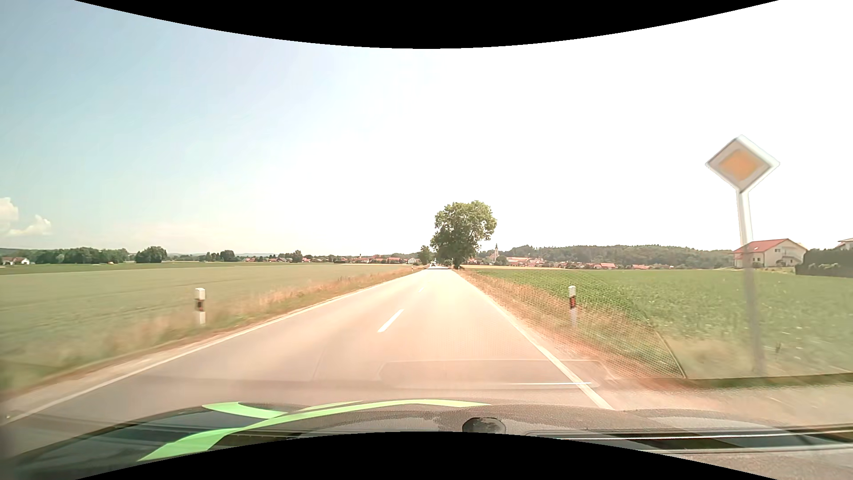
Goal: Follow the waypoints while adhering to traffic rules and regulations
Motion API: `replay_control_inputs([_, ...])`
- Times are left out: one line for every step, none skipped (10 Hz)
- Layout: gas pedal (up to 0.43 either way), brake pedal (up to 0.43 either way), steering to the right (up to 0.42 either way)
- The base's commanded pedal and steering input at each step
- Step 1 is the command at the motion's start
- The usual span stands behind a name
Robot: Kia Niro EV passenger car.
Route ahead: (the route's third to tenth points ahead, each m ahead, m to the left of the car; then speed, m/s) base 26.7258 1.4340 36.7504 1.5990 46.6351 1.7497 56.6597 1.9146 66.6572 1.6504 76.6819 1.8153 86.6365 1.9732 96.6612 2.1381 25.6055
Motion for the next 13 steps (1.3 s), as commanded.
replay_control_inputs([0.228,0.000,-0.001])
replay_control_inputs([0.240,0.000,-0.002])
replay_control_inputs([0.260,0.000,-0.001])
replay_control_inputs([0.280,0.000,-0.002])
replay_control_inputs([0.287,0.000,-0.002])
replay_control_inputs([0.287,0.000,-0.002])
replay_control_inputs([0.287,0.000,-0.002])
replay_control_inputs([0.260,0.000,-0.002])
replay_control_inputs([0.228,0.000,-0.002])
replay_control_inputs([0.220,0.000,-0.003])
replay_control_inputs([0.220,0.000,-0.003])
replay_control_inputs([0.228,0.000,-0.003])
replay_control_inputs([0.248,0.000,-0.003])
